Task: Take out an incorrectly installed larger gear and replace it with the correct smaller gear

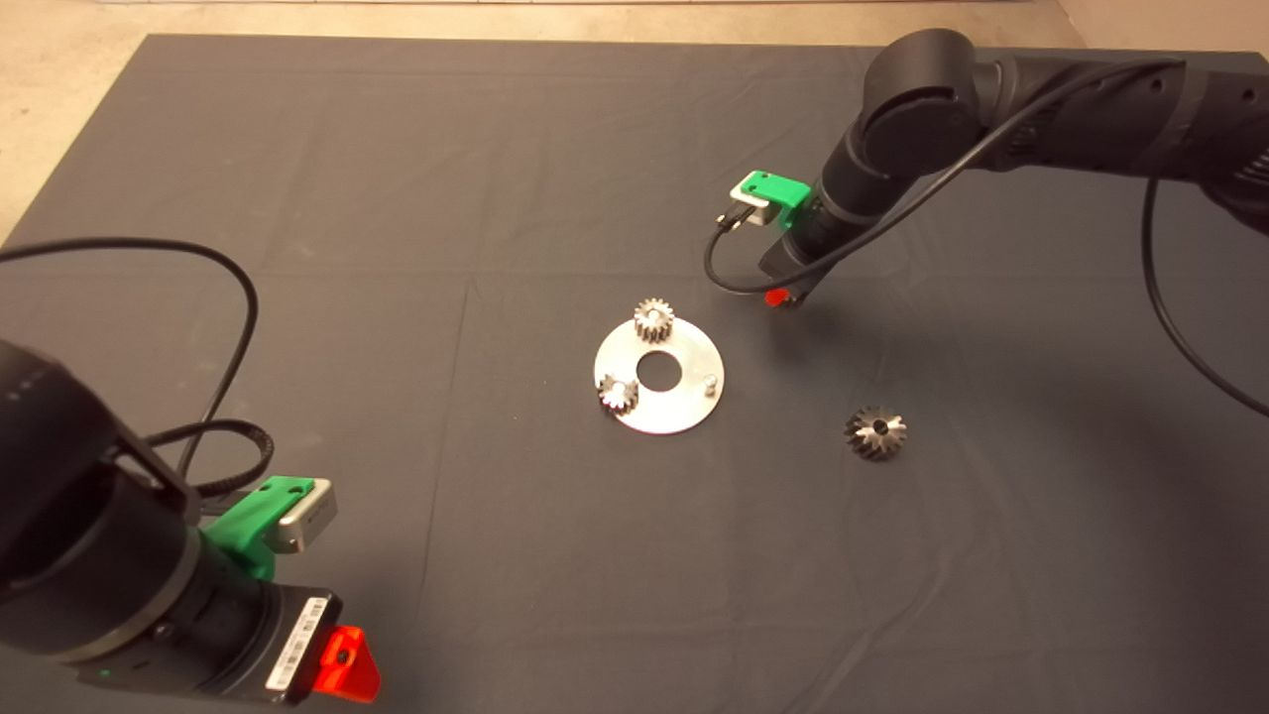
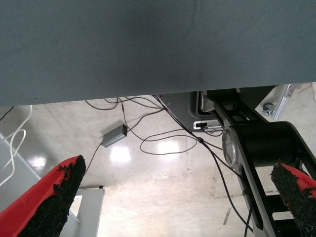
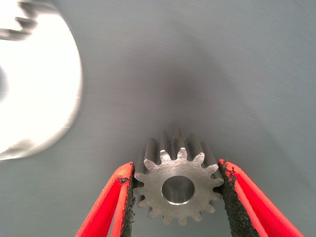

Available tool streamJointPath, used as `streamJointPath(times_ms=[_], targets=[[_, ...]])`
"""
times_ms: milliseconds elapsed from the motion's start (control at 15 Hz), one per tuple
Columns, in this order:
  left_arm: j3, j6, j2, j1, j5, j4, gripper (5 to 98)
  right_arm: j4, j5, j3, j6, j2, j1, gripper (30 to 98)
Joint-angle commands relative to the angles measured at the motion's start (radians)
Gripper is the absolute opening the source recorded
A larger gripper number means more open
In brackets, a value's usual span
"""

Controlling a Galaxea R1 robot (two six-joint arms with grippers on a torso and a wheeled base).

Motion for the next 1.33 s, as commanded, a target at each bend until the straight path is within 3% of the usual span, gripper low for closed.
streamJointPath(times_ms=[0, 533, 800, 1267], targets=[[0.018, -0.010, -0.003, -0.007, 0.135, 0.007, 97.6, 0.030, 0.003, 0.062, 0.038, 0.005, 0.040, 40.4], [0.018, -0.010, -0.013, -0.007, 0.135, 0.006, 97.6, 0.030, 0.003, 0.154, 0.070, 0.014, 0.050, 40.4], [0.018, -0.010, -0.018, -0.007, 0.135, 0.005, 97.6, 0.027, 0.000, 0.160, 0.067, 0.068, 0.047, 40.5], [0.018, -0.010, -0.023, -0.007, 0.135, 0.004, 97.6, 0.024, 0.000, 0.167, 0.066, 0.089, 0.034, 40.4]])
